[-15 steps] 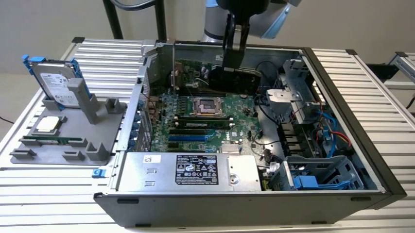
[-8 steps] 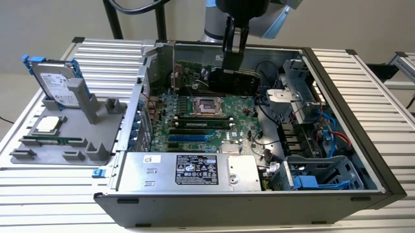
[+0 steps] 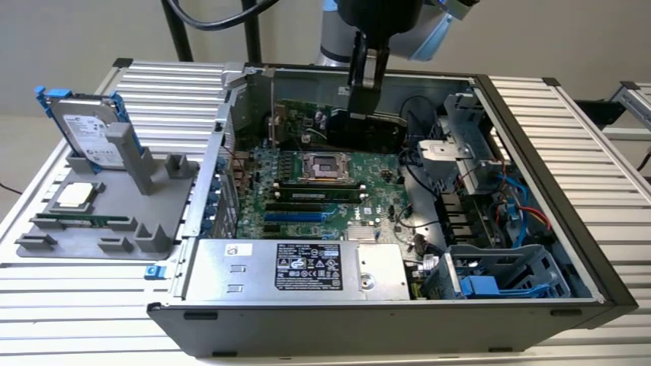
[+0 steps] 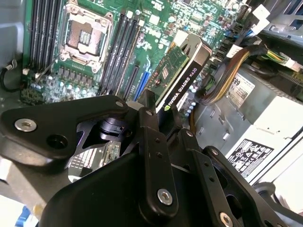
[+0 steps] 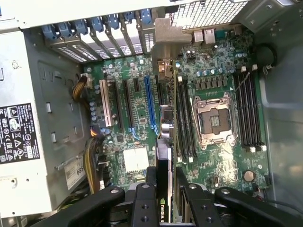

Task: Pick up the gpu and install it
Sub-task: 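Insert the gpu into the slot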

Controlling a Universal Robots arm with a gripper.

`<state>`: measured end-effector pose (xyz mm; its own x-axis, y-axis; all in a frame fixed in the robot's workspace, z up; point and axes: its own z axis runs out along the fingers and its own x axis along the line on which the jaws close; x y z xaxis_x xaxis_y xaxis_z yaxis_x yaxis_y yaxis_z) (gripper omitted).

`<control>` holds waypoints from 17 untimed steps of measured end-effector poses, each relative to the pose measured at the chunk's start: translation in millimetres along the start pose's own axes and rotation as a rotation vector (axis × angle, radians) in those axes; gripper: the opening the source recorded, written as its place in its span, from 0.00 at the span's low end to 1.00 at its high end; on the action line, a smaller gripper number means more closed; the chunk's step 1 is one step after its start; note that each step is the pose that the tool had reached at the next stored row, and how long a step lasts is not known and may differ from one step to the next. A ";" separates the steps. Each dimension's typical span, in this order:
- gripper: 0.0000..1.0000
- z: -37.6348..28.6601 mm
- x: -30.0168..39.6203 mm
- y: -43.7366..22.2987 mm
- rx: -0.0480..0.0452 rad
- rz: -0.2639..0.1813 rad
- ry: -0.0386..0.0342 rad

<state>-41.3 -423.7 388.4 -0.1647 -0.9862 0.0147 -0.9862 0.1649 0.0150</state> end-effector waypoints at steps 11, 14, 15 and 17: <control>0.00 4.6 -0.1 -0.1 0.0000 0.000 0.0000; 0.00 4.7 -0.1 -0.1 -0.0001 0.000 0.0002; 0.00 4.8 -0.1 -0.1 0.0000 0.000 0.0001; 0.00 6.4 -0.1 -0.1 0.0000 0.000 0.0000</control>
<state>-41.3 -423.7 382.0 -0.1647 -0.9862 0.0147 -0.9862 0.1649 0.0150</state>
